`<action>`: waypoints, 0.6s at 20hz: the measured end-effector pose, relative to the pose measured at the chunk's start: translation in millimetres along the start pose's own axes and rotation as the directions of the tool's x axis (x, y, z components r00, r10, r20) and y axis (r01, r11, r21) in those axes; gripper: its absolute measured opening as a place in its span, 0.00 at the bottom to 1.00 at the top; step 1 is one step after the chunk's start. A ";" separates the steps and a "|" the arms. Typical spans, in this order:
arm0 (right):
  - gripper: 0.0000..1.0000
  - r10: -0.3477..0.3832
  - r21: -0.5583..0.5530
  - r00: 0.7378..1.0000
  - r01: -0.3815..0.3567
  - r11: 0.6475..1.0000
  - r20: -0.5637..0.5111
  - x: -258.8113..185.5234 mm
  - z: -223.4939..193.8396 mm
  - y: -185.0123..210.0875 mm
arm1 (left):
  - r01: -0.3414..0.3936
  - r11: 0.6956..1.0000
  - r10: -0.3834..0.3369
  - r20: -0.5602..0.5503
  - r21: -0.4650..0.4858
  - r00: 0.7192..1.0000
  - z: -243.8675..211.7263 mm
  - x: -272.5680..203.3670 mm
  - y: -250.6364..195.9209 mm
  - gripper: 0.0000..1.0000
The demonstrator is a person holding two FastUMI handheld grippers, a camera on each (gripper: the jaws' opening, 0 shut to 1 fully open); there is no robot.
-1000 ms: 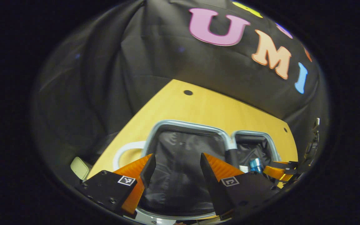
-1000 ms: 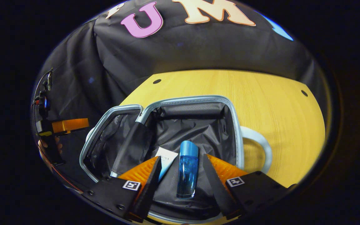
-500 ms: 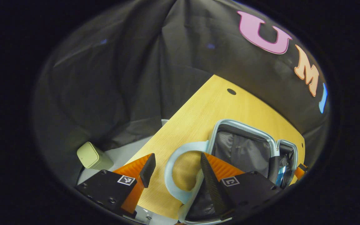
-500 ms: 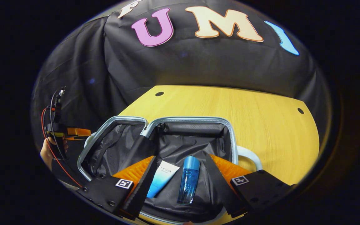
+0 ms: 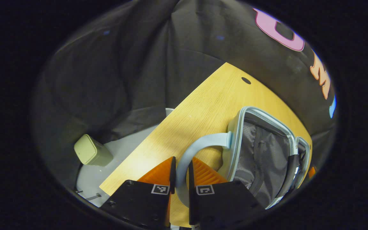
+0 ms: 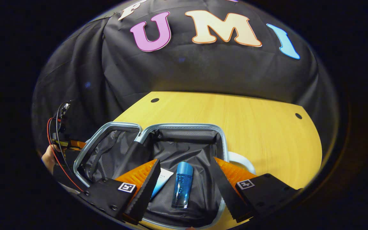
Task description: First open the suitcase, pack the skin care products into it, and then close the suitcase.
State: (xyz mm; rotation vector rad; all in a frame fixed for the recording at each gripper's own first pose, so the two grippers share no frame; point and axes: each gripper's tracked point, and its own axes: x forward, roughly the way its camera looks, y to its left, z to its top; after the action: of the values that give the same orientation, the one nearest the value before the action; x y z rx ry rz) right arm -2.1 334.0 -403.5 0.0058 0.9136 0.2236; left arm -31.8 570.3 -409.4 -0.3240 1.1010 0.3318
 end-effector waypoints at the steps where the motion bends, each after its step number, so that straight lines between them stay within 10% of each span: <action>1: 0.98 0.002 -0.003 1.000 -0.002 1.000 0.016 -3.2 3.0 -1.8 | -0.011 0.999 0.010 0.024 0.036 1.000 5.9 -4.0 0.0 0.12; 12: 0.94 0.012 -0.032 0.987 -0.007 0.999 0.160 -47.8 23.9 -55.1 | -0.059 0.983 0.014 0.249 0.175 0.968 64.7 -130.4 -59.9 0.02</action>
State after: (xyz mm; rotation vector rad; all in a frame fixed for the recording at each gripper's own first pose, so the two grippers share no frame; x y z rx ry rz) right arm -1.1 273.0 -356.8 -0.0004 0.7503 0.2429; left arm -8.5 529.8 -259.0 -0.0972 0.8844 0.2935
